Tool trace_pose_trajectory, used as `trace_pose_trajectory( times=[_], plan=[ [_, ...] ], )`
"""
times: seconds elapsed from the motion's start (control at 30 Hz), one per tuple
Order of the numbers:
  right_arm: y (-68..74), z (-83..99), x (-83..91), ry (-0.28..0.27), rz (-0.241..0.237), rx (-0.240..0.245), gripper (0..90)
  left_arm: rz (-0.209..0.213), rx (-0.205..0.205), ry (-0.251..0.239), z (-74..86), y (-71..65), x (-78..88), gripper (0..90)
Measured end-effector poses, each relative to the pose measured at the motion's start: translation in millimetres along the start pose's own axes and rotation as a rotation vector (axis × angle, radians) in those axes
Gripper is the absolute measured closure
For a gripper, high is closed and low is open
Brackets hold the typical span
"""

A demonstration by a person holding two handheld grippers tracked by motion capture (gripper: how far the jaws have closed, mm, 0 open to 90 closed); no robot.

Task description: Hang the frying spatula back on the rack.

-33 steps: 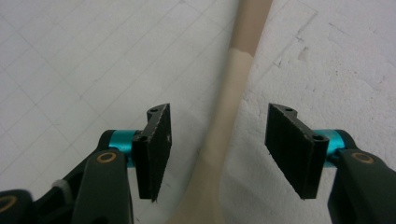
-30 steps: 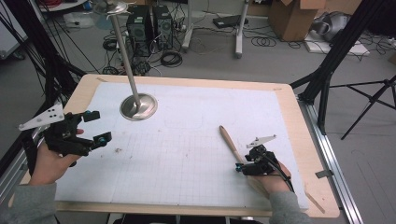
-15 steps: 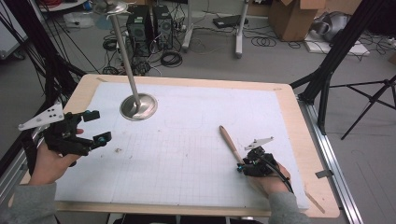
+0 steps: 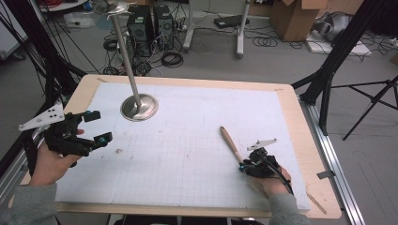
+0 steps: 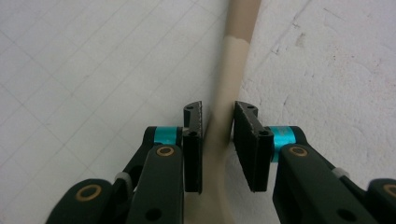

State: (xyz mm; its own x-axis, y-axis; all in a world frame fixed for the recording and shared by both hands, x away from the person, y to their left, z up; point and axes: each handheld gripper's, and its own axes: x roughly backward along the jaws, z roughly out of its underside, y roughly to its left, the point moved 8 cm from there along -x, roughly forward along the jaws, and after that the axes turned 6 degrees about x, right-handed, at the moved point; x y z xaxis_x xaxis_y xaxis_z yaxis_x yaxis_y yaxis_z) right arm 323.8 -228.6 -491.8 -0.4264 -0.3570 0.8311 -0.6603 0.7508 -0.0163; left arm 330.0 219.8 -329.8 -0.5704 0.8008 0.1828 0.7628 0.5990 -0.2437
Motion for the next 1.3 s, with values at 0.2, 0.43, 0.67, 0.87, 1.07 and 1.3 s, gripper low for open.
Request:
trace_pose_trajectory(
  times=[0.2, 0.43, 0.67, 0.87, 1.07, 1.3],
  plan=[
    [-0.6, -0.1, 1.0, -0.007, -0.017, -0.025, 75.4, 0.000, 0.000, -0.001, 0.1, 1.0, 0.5, 1.8],
    [0.1, -1.9, 2.3, -0.012, -0.012, -0.011, 77.4, -0.001, 0.001, 0.000, 0.2, 0.8, 0.1, 1.8],
    [-0.2, -2.6, 4.4, -0.016, -0.025, -0.015, 77.6, -0.001, 0.000, 0.001, 0.1, 1.2, 0.4, 1.8],
    [-0.5, -6.5, 9.6, -0.051, -0.022, -0.006, 77.6, 0.001, 0.002, 0.000, 0.0, 1.0, 0.2, 1.8],
    [-3.2, -10.7, 16.3, -0.093, -0.008, 0.009, 77.6, 0.003, 0.001, -0.003, -0.4, 1.1, 0.2, 1.8],
    [-3.5, -19.7, 24.8, -0.157, 0.005, 0.043, 77.6, 0.004, 0.007, -0.005, -0.6, 2.0, -0.3, 1.8]
  ],
)
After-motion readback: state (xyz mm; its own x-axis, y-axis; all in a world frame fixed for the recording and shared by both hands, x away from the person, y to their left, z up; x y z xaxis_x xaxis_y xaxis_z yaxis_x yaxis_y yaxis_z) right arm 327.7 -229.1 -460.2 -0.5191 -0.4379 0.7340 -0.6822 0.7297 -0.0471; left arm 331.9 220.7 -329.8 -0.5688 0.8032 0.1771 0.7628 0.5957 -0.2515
